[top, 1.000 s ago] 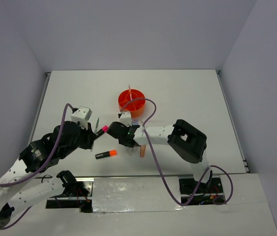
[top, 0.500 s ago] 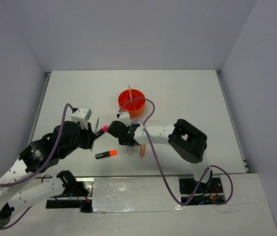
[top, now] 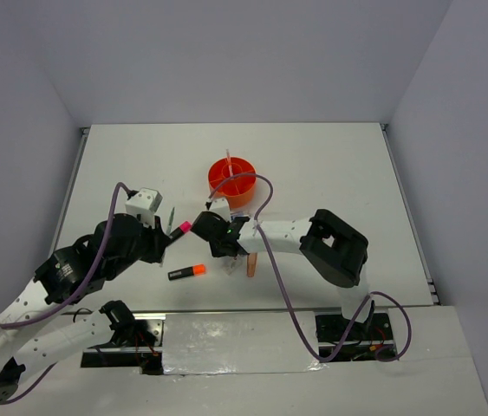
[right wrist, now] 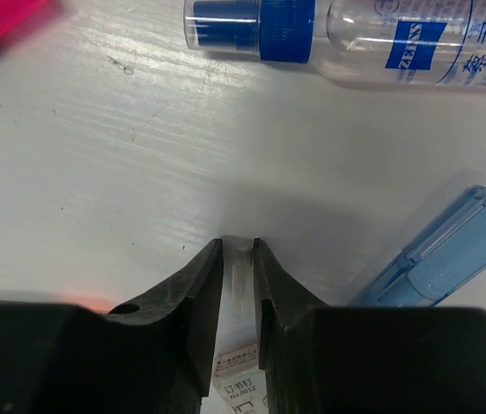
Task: Sort the stationery into containers
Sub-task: Close the pen cap on the pen.
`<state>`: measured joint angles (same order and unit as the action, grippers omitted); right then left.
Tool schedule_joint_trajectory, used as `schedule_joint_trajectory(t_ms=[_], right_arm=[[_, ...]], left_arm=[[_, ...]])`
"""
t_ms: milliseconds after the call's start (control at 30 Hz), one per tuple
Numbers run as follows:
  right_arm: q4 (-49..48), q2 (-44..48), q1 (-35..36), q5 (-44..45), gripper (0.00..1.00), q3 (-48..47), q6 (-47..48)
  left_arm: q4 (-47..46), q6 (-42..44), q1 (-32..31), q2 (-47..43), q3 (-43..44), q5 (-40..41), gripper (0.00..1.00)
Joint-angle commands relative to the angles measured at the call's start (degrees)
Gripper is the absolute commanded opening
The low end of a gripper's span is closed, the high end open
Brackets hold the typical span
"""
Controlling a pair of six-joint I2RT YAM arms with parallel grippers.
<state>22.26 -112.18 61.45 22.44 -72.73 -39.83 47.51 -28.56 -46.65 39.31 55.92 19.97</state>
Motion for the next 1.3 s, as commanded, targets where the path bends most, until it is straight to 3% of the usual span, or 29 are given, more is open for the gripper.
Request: schedule_joint_trajectory(t_ms=[0,333,467,567,633,733,833,967,1133,1267], right_arm=[[6.4,1.6,-0.1,-2.0,0.29,1.5,0.7],[7.2,2.0,-0.1,-2.0,0.26,1.4,1.2],[5.7,1.5,-0.2,-3.0,0.17,1.5,1.8],[4.5,1.3,-0.5,-4.0,0.04,1.6,2.3],[3.9,2.3,-1.0,-3.8,0.02,2.0,2.3],[1.5,7.7,-1.9,-0.2,0.00,4.3,2.2],[-1.7,19.6,-1.9,5.9,0.00,7.2,1.6],[-9.6,31.4,-1.8,8.2,0.01,11.7,0.6],[-28.0,46.8,-1.6,9.5,0.02,22.2,-0.5],[-38.2,53.8,-1.7,13.7,0.01,28.1,-3.0]], left_arm=[[-1.2,0.3,-0.3,0.2,0.3,1.0,0.00],[-1.2,0.4,-0.3,0.4,0.3,0.9,0.00],[-1.2,0.3,-0.3,0.4,0.3,1.0,0.00],[-1.2,0.2,-0.3,0.3,0.4,1.1,0.00],[-1.2,0.3,-0.3,0.2,0.4,1.0,0.00],[-1.3,0.3,-0.3,-0.4,0.4,0.8,0.00],[-2.3,-1.6,-0.3,-2.0,-0.4,0.8,0.00],[-9.3,-4.7,-0.3,-3.7,-3.1,-8.4,0.00],[-26.9,-6.9,-0.4,-5.6,-12.1,-17.3,0.00],[-40.6,-9.8,-0.4,-6.4,-18.5,-22.9,0.00]])
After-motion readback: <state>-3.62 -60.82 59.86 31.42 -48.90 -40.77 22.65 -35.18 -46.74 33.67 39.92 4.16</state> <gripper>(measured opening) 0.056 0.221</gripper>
